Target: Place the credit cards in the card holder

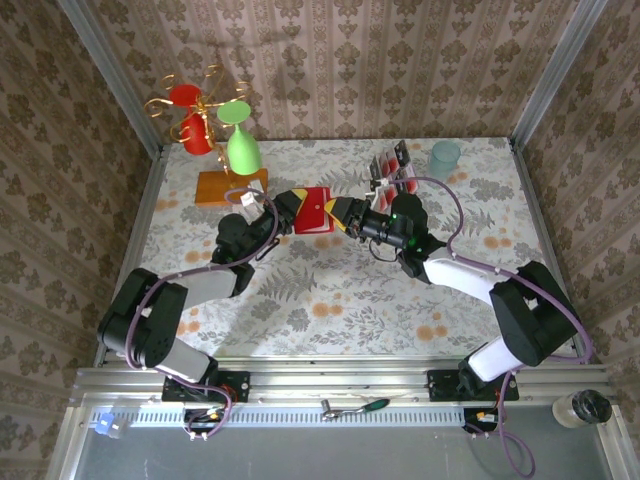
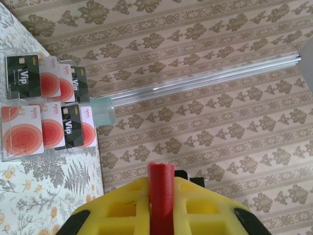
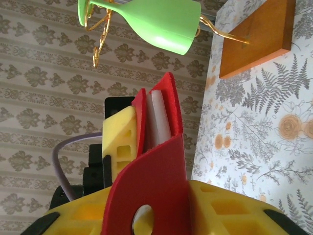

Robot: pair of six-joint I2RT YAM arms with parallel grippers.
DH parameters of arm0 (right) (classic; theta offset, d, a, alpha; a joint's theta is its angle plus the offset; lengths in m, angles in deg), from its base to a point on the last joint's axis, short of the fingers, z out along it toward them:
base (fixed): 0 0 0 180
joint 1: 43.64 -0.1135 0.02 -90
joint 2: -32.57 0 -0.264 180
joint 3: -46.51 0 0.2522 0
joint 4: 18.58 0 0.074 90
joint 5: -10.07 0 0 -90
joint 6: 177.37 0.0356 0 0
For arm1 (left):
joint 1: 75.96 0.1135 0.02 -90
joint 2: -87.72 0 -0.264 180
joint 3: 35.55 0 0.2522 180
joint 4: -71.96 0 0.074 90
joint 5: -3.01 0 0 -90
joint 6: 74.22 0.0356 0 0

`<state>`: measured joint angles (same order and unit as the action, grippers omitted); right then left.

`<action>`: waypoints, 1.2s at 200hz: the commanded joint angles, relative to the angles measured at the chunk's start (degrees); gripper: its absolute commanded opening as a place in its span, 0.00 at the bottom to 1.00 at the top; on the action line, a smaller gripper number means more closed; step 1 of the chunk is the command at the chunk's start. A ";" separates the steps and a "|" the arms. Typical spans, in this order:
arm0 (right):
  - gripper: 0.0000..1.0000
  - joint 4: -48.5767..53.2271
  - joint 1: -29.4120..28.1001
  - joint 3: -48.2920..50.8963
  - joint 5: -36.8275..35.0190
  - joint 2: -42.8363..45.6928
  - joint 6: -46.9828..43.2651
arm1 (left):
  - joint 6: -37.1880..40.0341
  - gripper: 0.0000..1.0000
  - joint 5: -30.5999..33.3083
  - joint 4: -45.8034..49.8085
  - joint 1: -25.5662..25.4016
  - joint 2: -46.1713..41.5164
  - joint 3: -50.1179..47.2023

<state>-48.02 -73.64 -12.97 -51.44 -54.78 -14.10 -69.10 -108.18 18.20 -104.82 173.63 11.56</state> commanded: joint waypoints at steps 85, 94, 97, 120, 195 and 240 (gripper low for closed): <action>0.20 -6.36 -0.41 0.68 3.26 -2.19 2.95 | -1.95 0.00 1.15 -5.60 -1.64 0.57 0.58; 0.19 -6.45 -0.41 0.80 3.24 -2.04 2.93 | -1.88 0.00 1.15 -5.64 -1.64 0.58 0.67; 0.18 -6.46 -0.33 0.87 3.25 -2.03 2.93 | -1.92 0.00 1.15 -5.60 -1.64 0.60 0.67; 0.16 -6.68 -0.24 1.15 3.22 -1.95 2.93 | -1.92 0.00 1.15 -5.60 -1.77 0.71 0.93; 0.13 -7.38 0.45 2.20 3.15 -1.48 3.37 | -2.00 0.00 1.41 -5.69 -1.99 0.97 1.12; 0.13 -8.90 1.17 3.12 3.12 -1.58 4.42 | -1.80 0.00 1.41 -5.60 -2.16 1.32 1.29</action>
<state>-54.05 -72.81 -10.65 -50.24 -56.44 -10.45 -70.21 -106.04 15.84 -106.31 174.15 11.51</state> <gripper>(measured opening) 0.133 0.133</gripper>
